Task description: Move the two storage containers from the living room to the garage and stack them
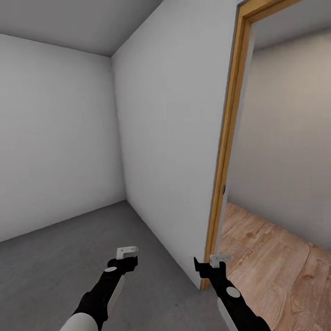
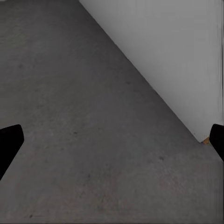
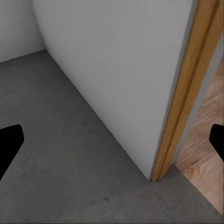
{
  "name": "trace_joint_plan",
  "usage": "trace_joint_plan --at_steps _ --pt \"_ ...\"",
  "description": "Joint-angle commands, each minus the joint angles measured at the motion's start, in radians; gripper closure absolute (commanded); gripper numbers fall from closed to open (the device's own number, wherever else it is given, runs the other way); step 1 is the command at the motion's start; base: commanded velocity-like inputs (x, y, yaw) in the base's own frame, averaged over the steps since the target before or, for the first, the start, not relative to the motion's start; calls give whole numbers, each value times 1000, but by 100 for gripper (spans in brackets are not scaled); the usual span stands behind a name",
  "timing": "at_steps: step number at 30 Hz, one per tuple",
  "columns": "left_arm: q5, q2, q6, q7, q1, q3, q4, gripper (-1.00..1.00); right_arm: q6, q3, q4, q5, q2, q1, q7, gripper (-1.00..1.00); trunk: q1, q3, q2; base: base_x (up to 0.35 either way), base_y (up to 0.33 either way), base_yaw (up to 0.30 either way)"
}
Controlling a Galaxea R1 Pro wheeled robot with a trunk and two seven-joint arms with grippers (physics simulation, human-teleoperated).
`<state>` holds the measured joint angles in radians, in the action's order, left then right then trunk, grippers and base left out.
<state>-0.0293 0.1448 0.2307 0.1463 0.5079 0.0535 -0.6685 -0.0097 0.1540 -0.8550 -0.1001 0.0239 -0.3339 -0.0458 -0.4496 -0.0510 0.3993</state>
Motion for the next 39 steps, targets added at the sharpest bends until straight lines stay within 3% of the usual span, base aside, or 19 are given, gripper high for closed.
trace_joint_plan --at_steps 1,39 --pt "-3 1 6 0 0 3 -2 -100 -1 3 0 -10 -1 0 -5 -100 0 -1 1 0 0 -191" --pt "-3 1 6 -1 0 3 -2 -100 -1 4 1 -10 -1 0 -5 -100 0 -44 1 0 0 -201"
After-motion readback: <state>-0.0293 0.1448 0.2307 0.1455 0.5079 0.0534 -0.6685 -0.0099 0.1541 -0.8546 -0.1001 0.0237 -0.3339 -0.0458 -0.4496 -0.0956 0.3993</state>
